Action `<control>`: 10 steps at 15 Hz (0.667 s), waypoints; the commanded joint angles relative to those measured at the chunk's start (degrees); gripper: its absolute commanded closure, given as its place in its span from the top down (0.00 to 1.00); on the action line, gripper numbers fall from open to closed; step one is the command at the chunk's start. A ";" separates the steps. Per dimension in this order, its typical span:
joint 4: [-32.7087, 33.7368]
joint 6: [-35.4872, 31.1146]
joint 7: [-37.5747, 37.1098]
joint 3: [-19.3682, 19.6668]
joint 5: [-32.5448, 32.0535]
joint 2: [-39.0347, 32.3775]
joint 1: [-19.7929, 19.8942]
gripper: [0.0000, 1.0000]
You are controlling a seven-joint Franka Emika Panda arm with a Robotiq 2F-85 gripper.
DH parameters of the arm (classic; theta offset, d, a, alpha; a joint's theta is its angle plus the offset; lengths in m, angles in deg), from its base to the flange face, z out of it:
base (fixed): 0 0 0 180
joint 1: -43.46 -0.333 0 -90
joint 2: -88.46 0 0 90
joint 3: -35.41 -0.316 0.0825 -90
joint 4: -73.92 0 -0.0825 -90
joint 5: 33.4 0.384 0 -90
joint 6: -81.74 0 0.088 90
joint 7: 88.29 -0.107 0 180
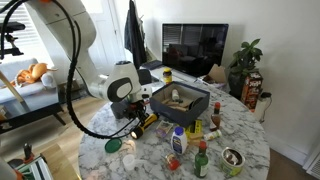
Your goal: Turn off the torch and put it upside down
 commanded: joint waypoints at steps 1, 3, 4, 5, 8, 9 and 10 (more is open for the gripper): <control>-0.02 -2.18 -2.61 1.53 -0.27 -1.66 -2.05 0.00; 0.05 -2.73 -2.70 1.28 0.14 -2.13 -2.10 0.00; 0.08 -2.86 -2.77 1.32 0.22 -2.28 -2.24 0.00; 0.13 -2.95 -2.85 1.37 0.28 -2.39 -2.39 0.00; 0.28 -2.90 -2.91 1.22 0.50 -2.58 -2.44 0.00; 0.42 -2.91 -2.78 0.97 0.63 -2.78 -2.25 0.00; 0.51 -2.79 -2.80 0.83 0.77 -2.87 -2.17 0.00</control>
